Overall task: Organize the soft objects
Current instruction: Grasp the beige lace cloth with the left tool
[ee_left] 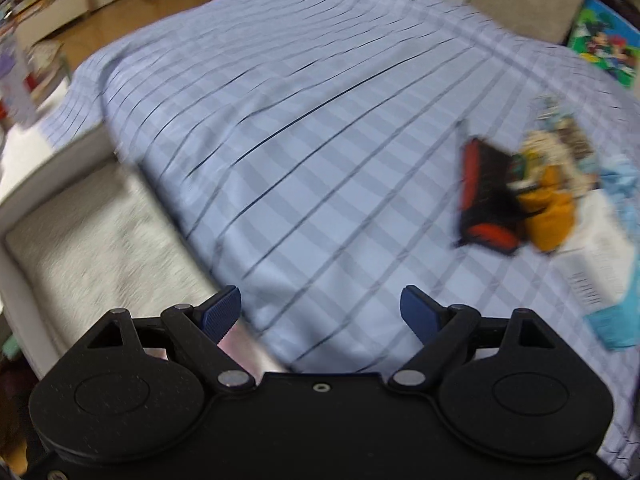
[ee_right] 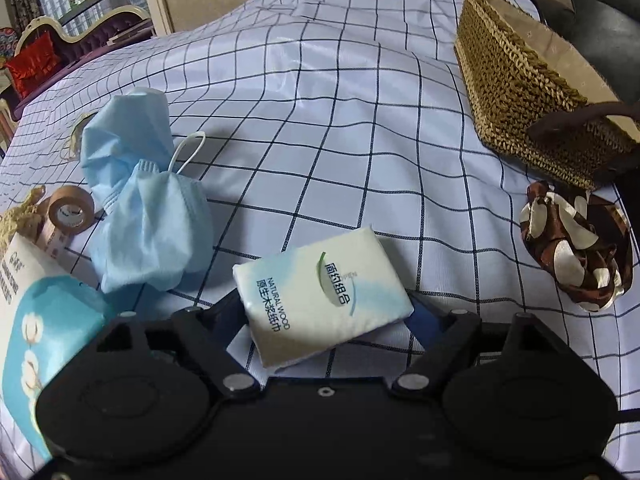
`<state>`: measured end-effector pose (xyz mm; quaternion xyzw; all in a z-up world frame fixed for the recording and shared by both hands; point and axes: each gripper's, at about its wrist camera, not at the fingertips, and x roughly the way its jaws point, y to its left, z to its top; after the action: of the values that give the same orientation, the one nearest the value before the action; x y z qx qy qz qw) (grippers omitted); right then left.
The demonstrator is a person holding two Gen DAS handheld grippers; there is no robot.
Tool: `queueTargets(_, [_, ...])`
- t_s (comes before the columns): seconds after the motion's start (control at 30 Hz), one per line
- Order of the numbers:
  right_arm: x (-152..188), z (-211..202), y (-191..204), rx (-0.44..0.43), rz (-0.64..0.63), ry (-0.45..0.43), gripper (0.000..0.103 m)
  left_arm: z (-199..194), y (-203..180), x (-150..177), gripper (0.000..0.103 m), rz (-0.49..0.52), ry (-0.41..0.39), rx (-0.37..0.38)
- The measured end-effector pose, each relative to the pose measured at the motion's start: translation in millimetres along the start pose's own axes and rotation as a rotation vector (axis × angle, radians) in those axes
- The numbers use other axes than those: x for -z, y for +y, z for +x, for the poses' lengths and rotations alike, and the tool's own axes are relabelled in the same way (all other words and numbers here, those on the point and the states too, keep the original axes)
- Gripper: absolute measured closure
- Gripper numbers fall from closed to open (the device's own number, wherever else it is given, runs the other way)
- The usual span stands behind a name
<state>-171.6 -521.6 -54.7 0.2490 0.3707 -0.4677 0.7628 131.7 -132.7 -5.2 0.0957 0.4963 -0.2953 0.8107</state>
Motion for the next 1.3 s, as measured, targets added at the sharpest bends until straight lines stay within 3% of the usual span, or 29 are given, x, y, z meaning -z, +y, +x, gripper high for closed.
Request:
queueTargets(0.2, [5,-2,0,-0.007,-0.017,-0.037,0.019,-19,-63,-41,0.017,0.057,-0.018,0.108])
queueTargets(0.4, [7,-3,2,0.004,-0.026,-0.056,0.019,11,-122,-80,0.016,0.033,0.051,0.200])
queueTargets(0.5, [9,-3,3,0.007,-0.039,-0.070,0.019,31,-154,-85,0.020,0.048,0.077,0.149])
queueTargets(0.67, [11,-3,3,0.001,-0.057,-0.083,0.019,49,-205,-95,0.020,0.159,0.050,0.074])
queueTargets(0.8, [9,-2,0,-0.013,-0.047,-0.077,0.019,71,-223,-104,0.022,0.175,0.083,0.051])
queueTargets(0.87, [10,-2,0,-0.015,-0.047,-0.078,0.019,81,-233,-106,0.036,0.217,0.076,0.014])
queueTargets(0.93, [10,-2,0,-0.013,-0.047,-0.081,0.019,90,-238,-108,0.038,0.255,0.097,0.007])
queueTargets(1.03, [11,-2,1,-0.009,-0.052,-0.087,0.019,105,-237,-111,0.049,0.257,0.142,0.027])
queueTargets(1.1, [12,-2,2,-0.008,-0.055,-0.090,0.019,105,-235,-112,0.054,0.269,0.124,0.062])
queueTargets(1.3, [12,-2,2,-0.003,-0.053,-0.089,0.019,96,-212,-129,0.055,0.226,0.097,0.096])
